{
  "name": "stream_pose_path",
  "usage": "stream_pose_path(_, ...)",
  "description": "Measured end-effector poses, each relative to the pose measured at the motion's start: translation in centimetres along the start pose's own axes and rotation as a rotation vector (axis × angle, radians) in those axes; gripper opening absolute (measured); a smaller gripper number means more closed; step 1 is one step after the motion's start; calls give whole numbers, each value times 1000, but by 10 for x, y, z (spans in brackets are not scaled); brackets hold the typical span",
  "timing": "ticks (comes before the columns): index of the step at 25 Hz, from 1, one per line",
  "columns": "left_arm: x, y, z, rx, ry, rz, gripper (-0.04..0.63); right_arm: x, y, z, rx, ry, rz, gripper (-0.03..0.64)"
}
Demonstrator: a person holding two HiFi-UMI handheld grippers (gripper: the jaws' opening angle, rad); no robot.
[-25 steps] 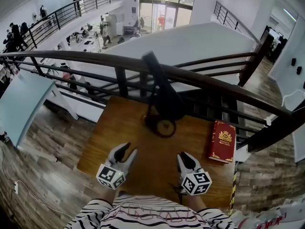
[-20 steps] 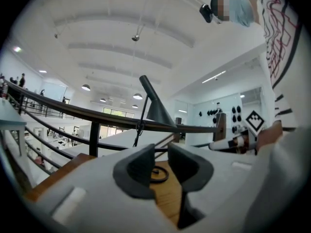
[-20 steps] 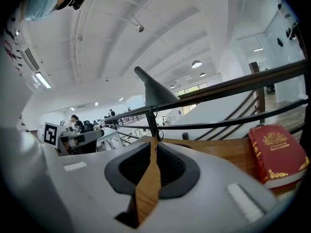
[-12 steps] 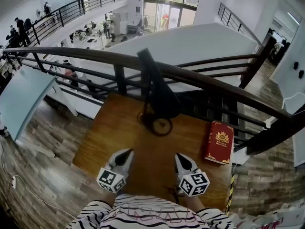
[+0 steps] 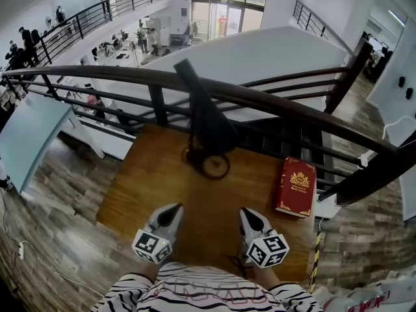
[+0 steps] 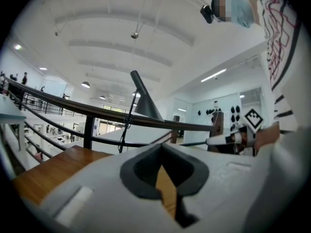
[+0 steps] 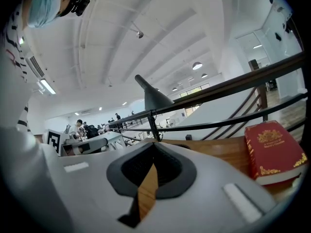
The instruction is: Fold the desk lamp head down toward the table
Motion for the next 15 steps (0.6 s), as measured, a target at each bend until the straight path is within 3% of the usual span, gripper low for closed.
stream_pose_path(15, 13, -10, -7, -29, 12, -57, 2, -16, -9, -11, -21, 29, -56, 0)
Point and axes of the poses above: the fingertips, and each gripper's own axes: x forward along the fingers, y to its left, z out of its top, the point moved 9 cm from there along -x, backward along the fingers, and after that the axes turned 12 degrees about -z, right-handed, at the moved point
